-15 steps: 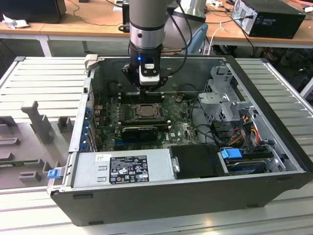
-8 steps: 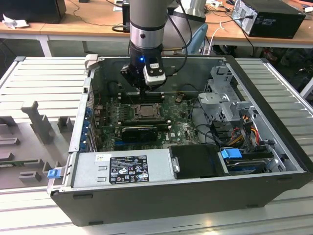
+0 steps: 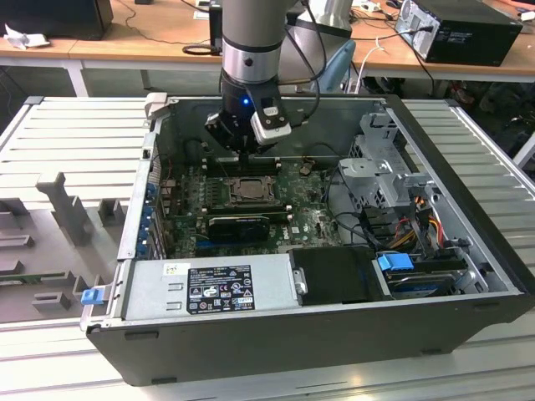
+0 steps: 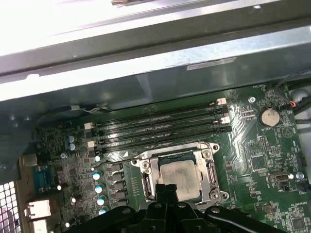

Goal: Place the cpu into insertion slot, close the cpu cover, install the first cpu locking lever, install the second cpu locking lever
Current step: 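Install the first cpu locking lever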

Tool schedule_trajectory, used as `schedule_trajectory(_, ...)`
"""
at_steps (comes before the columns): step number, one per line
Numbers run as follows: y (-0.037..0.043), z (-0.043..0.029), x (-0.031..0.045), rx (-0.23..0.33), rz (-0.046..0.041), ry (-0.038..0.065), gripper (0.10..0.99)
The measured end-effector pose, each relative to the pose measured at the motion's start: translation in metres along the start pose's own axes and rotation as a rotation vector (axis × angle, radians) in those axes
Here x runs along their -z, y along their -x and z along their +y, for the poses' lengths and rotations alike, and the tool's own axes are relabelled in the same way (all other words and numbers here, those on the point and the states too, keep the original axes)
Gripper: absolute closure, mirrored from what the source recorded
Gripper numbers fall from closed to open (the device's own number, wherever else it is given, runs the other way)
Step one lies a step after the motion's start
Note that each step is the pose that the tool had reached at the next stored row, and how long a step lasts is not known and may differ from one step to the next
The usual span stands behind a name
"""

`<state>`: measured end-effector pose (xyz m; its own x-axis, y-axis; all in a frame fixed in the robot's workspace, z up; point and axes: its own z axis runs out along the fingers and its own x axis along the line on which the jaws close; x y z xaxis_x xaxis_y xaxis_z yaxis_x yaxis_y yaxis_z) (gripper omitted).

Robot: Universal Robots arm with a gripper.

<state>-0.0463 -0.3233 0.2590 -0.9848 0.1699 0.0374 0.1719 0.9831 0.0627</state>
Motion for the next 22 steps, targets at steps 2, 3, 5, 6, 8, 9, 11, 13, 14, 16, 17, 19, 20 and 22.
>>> schedule_trajectory(2,0.0000,0.0000,0.0000,0.026,0.0012,-0.001,0.980)
schedule_trajectory(3,0.0000,0.0000,0.0001,0.038,0.0017,-0.001,0.980)
schedule_trajectory(5,0.0000,0.0000,0.0002,0.070,0.0032,-0.002,0.980)
schedule_trajectory(6,0.0000,0.0000,0.0002,0.075,0.0036,-0.003,0.980)
schedule_trajectory(8,0.0000,0.0000,0.0002,0.084,0.0042,-0.003,0.980)
schedule_trajectory(9,0.0000,0.0000,0.0002,0.091,0.0046,-0.003,0.980)
schedule_trajectory(11,0.0000,0.0000,0.0002,0.100,0.0052,-0.004,0.980)
schedule_trajectory(13,0.0000,0.0000,0.0002,0.114,0.0061,-0.004,0.980)
schedule_trajectory(14,0.0000,0.0000,0.0002,0.124,0.0067,-0.004,0.980)
schedule_trajectory(16,0.0000,0.0000,0.0002,0.147,0.0082,-0.005,0.980)
schedule_trajectory(17,0.0000,0.0000,0.0002,0.155,0.0086,-0.006,0.980)
schedule_trajectory(19,0.0000,0.0000,0.0002,0.166,0.0093,-0.006,0.980)
schedule_trajectory(20,0.0000,0.0000,0.0002,0.174,0.0099,-0.006,0.980)
schedule_trajectory(22,0.0000,0.0000,0.0002,0.184,0.0104,-0.007,0.980)
